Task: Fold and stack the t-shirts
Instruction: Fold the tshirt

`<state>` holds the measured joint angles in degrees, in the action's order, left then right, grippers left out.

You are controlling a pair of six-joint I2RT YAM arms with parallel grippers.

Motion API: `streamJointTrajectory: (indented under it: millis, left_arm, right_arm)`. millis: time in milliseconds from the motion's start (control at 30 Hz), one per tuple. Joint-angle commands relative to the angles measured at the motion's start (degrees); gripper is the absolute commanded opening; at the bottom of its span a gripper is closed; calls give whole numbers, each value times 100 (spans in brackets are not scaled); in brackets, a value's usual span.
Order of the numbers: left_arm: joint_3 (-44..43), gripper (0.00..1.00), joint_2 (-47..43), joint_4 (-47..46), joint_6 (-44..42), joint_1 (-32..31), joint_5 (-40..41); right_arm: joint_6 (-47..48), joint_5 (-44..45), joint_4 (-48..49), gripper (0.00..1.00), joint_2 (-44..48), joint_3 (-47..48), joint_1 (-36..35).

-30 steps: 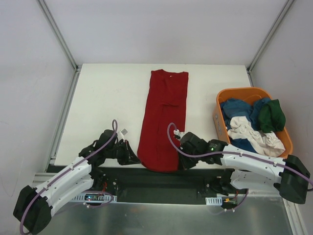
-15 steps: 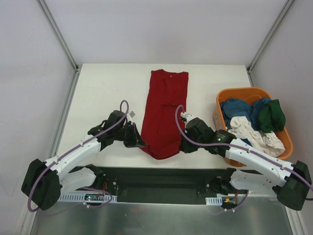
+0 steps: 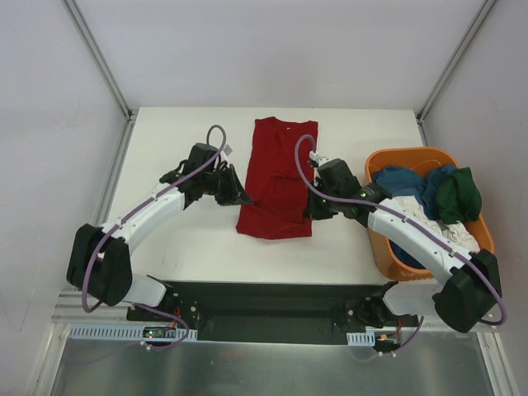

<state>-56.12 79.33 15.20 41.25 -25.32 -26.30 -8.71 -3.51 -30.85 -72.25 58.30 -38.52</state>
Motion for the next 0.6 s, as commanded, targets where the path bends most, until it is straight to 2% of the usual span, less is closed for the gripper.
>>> streamJointTrajectory:
  millis: [0, 267, 567]
  left_arm:
    - [-601, 0, 581, -44, -399, 395, -287]
    - [-1515, 0, 1672, -70, -645, 678, -665]
    - [-2377, 0, 2472, -70, -733, 818, -947]
  right_arm:
    - [37, -36, 44, 1, -395, 445, 354]
    - [-228, -45, 62, 3, -1089, 892, 889]
    - [-184, -361, 88, 6, -1836, 1324, 1303]
